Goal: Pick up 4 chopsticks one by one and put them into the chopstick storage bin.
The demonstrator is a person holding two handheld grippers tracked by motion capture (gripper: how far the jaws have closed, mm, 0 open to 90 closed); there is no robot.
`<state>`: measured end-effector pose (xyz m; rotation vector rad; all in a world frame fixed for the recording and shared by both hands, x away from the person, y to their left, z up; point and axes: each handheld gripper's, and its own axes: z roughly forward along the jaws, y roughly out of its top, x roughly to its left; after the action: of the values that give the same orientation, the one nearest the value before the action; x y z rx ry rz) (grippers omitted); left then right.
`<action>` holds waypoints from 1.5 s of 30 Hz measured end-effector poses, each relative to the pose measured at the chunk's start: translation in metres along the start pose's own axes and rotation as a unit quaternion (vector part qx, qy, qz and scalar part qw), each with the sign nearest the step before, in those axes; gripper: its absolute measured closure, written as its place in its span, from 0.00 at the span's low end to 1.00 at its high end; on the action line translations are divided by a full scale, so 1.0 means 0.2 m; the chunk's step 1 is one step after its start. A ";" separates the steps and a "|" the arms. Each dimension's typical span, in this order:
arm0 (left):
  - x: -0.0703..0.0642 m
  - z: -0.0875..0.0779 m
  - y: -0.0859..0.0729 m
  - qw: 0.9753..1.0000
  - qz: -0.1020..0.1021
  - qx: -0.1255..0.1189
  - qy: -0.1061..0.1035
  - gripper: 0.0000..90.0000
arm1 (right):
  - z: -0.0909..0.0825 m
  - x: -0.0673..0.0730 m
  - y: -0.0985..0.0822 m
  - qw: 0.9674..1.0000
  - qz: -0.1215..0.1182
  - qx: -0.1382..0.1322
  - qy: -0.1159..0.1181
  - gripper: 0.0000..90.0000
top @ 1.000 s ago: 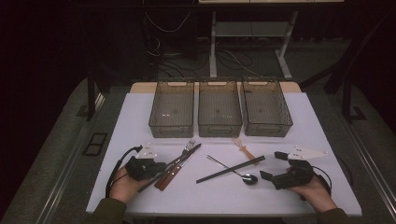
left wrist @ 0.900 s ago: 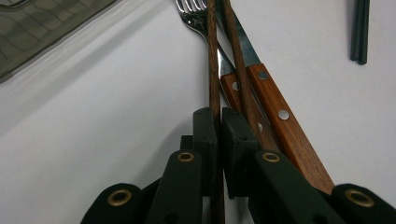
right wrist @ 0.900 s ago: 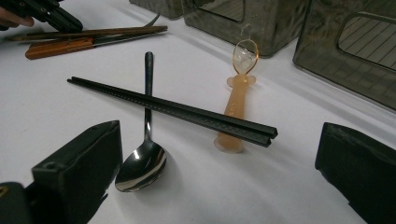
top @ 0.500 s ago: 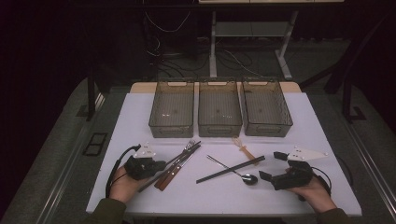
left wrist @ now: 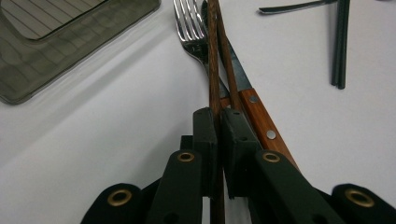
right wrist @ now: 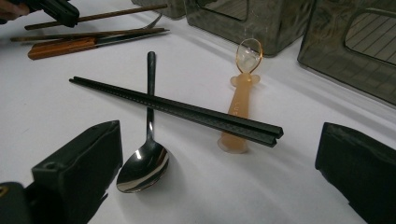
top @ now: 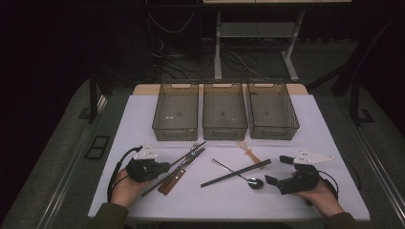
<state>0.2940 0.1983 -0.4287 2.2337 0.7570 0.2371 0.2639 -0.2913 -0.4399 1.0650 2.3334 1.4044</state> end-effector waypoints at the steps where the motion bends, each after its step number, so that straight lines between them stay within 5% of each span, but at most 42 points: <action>1: 0.00 0.00 0.00 1.000 0.000 -0.001 0.000 0.93 | 0.00 0.00 0.00 1.000 0.001 0.000 0.000 0.01; 27: 0.04 -0.08 0.07 0.996 -0.053 -0.069 -0.019 0.94 | 0.00 0.00 0.01 1.000 -0.004 -0.008 0.000 0.01; 45: 0.09 -0.11 0.19 0.994 -0.045 -0.091 -0.024 0.94 | 0.00 0.00 0.01 1.000 0.000 -0.008 -0.002 0.01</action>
<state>0.3176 0.2015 -0.3872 2.0209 0.7766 0.1986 0.2637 -0.2910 -0.4382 1.0633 2.3149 1.4179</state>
